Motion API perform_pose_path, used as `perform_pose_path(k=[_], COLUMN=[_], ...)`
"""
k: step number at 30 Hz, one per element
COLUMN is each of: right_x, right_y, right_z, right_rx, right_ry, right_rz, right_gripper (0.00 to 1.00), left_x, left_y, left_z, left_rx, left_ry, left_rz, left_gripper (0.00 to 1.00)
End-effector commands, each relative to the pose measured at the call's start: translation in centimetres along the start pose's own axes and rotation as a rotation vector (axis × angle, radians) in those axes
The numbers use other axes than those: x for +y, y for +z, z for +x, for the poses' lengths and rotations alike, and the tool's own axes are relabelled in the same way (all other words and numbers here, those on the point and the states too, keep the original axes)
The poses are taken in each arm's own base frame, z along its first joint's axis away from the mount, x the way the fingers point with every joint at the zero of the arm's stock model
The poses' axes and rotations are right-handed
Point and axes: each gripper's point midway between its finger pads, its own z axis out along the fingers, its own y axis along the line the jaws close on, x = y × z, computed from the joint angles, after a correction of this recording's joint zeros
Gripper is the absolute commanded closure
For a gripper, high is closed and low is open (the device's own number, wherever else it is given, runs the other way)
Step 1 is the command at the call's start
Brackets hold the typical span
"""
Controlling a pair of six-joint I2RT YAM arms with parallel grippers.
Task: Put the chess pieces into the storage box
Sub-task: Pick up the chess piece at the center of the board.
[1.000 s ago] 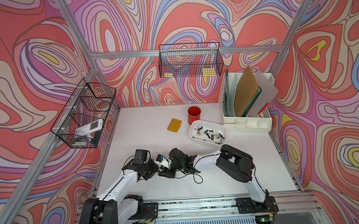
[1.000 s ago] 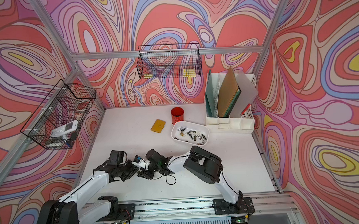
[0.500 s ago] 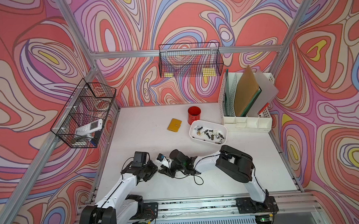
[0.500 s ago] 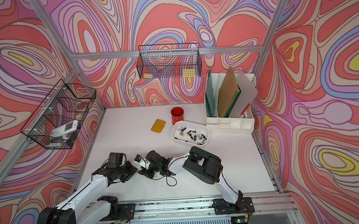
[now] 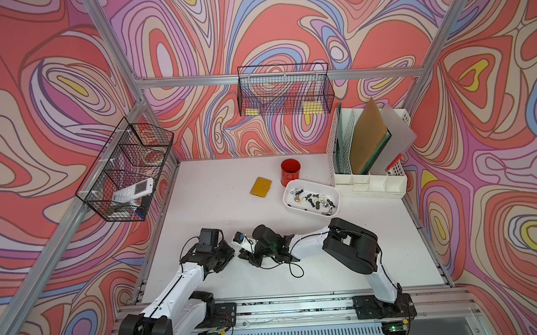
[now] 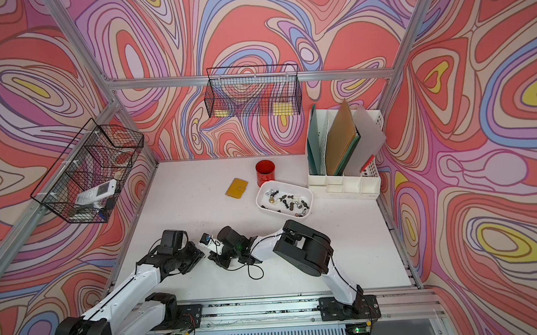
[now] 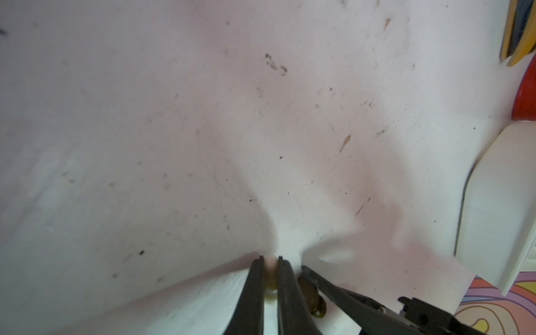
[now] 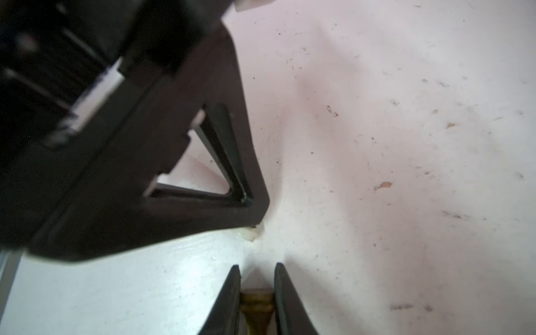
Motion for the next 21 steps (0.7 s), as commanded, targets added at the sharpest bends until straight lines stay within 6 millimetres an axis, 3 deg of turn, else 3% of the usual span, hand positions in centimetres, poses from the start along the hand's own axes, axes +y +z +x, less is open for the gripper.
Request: perform_pose_path(k=[1,6,12,17,21], right_x=[-0.8,-0.9,-1.6,-4.9,-10.0], right_y=[-0.4,-1.2,-4.7,-9.8,-15.9], right_z=[2.1,0.5,-5.0,-8.5,-9.5], right_rx=[0.1,0.066,-0.048,-0.143,-0.181], right_ry=[0.012,0.035,0.092,0.176,0.245], right_rz=[0.07,0.081,0.104,0.188,0.318], right_gripper=[0.8,0.85,0.87,0.88,0.88], left_x=[1.3,1.2,1.0,1.1,1.3], left_y=[0.0,0.1,0.5,0.5,0.4], left_z=[0.4,0.2,0.2,0.1,0.2], left_rx=[0.002,-0.003,0.01,0.021,0.019], left_ry=[-0.005,0.0,0.0,0.025,0.033], left_rz=[-0.049,-0.05,-0.047,-0.074,-0.08], left_gripper=[0.88,0.88,0.88,0.87,0.85])
